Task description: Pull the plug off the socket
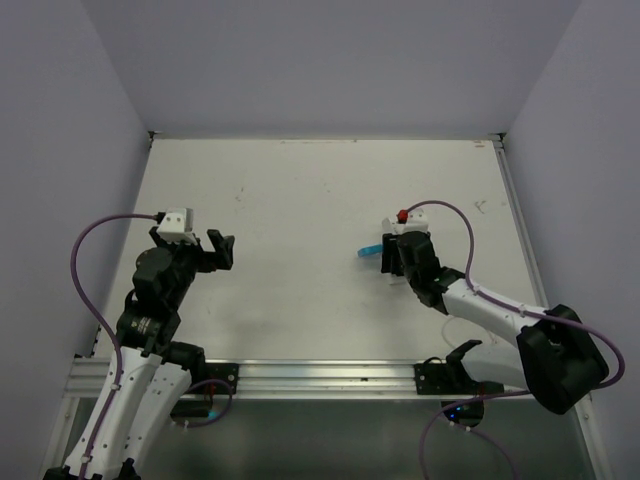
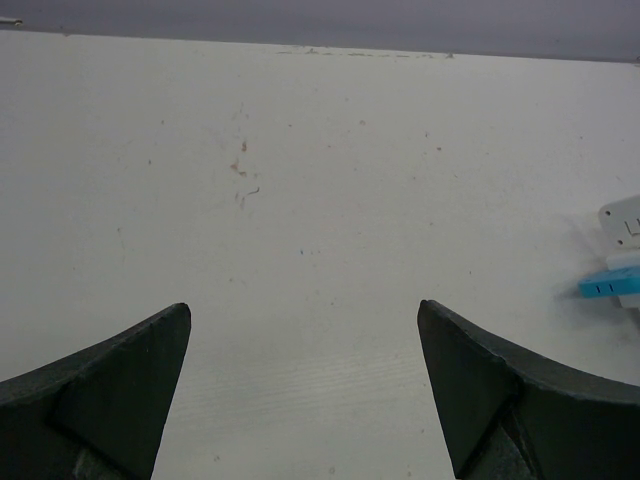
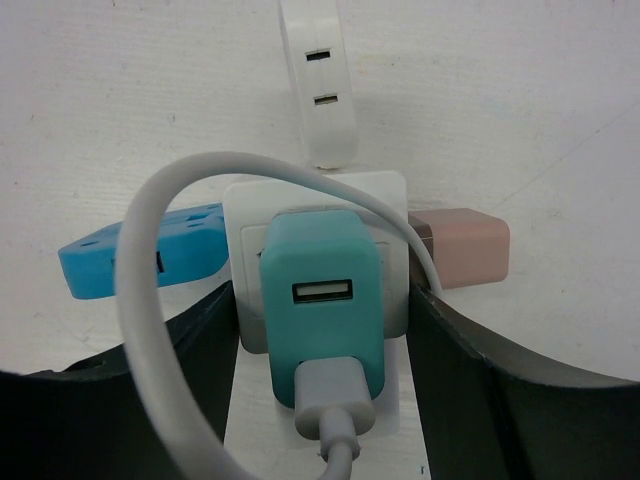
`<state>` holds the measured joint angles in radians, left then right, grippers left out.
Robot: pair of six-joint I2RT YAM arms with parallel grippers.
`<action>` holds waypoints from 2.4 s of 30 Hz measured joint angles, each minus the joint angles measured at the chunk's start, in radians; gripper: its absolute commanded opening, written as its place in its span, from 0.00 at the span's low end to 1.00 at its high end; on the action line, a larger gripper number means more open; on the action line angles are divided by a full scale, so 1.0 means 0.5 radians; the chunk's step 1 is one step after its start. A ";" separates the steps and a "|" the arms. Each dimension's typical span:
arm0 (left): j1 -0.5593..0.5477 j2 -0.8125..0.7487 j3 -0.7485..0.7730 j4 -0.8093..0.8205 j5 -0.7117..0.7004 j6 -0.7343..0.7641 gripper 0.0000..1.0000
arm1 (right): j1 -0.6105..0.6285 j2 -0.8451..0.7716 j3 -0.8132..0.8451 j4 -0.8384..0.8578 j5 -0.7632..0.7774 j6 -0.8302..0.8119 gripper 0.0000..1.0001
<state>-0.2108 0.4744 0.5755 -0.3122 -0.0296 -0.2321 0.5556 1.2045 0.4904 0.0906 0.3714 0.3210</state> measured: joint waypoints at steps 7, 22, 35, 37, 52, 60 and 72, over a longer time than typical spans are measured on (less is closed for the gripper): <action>0.000 0.018 0.000 0.004 0.032 -0.007 1.00 | 0.000 -0.005 0.000 0.000 -0.013 -0.031 0.08; -0.113 0.385 -0.064 0.156 0.484 -0.114 1.00 | 0.000 -0.131 0.120 -0.363 -0.545 -0.208 0.00; -1.368 1.220 0.027 0.472 -0.272 -0.163 0.91 | 0.000 -0.024 0.244 -0.486 -0.692 -0.200 0.00; -1.495 1.366 0.053 0.549 -0.377 -0.116 0.87 | 0.000 -0.018 0.275 -0.532 -0.706 -0.195 0.00; -1.682 1.901 0.275 1.141 -0.437 0.303 0.78 | -0.001 0.039 0.448 -0.768 -0.778 -0.151 0.00; -1.687 2.114 0.385 1.225 -0.347 0.393 0.64 | -0.001 0.039 0.470 -0.788 -0.789 -0.147 0.00; -1.592 2.232 0.454 1.280 -0.101 0.423 0.25 | 0.000 0.039 0.471 -0.790 -0.822 -0.144 0.00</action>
<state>-1.0069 1.5902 0.8024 0.3279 -0.0803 -0.0208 0.5556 1.2240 0.7258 -0.3042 -0.0399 0.2489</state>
